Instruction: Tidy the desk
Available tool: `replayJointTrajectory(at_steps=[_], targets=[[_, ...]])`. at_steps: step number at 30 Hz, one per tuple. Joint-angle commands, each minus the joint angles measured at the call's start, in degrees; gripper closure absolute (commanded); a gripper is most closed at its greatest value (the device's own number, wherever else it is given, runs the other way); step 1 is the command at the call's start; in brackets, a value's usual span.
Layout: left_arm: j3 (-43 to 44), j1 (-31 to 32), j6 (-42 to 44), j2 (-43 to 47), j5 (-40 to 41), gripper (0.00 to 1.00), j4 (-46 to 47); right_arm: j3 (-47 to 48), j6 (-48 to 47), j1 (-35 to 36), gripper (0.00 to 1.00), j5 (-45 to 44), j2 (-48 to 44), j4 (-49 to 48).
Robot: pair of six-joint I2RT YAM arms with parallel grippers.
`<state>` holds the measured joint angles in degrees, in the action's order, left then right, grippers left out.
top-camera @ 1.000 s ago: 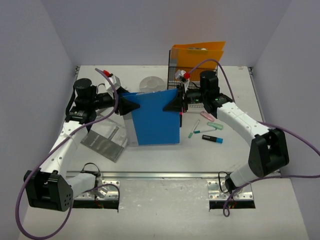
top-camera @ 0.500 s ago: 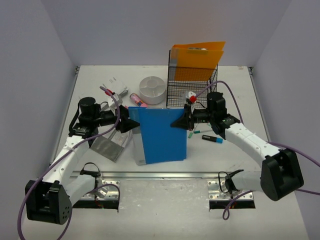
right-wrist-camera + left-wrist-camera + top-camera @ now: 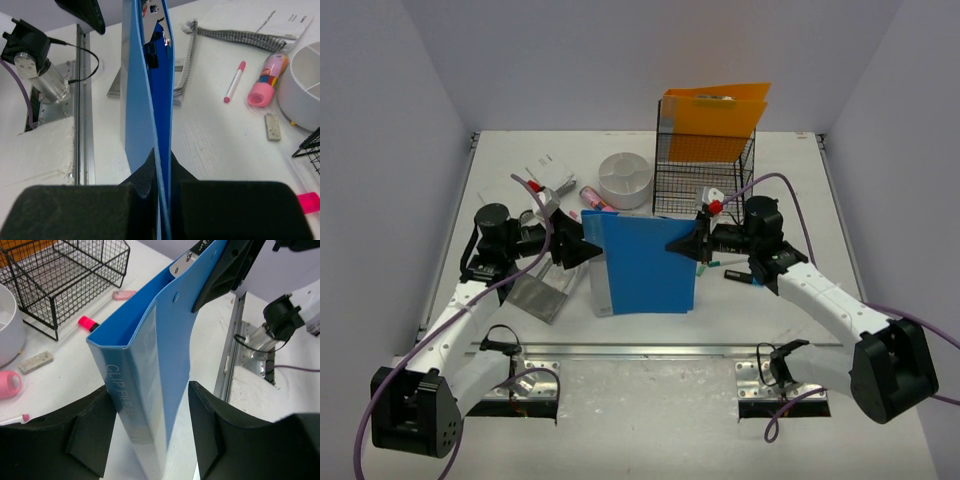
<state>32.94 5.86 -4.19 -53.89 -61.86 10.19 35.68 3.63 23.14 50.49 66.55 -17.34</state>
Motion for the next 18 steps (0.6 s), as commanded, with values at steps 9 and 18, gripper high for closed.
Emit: replayJointTrajectory(at_steps=[9,18], targets=[[1.1,4.9,-5.3,-3.3,4.1,0.7,13.5,1.8,-4.6,0.6,1.0,-3.4,-3.7,-13.9],[7.7,5.0,2.8,-5.3,4.2,0.91,5.4,-4.0,-13.0,2.2,1.0,-2.0,-6.8,-11.9]])
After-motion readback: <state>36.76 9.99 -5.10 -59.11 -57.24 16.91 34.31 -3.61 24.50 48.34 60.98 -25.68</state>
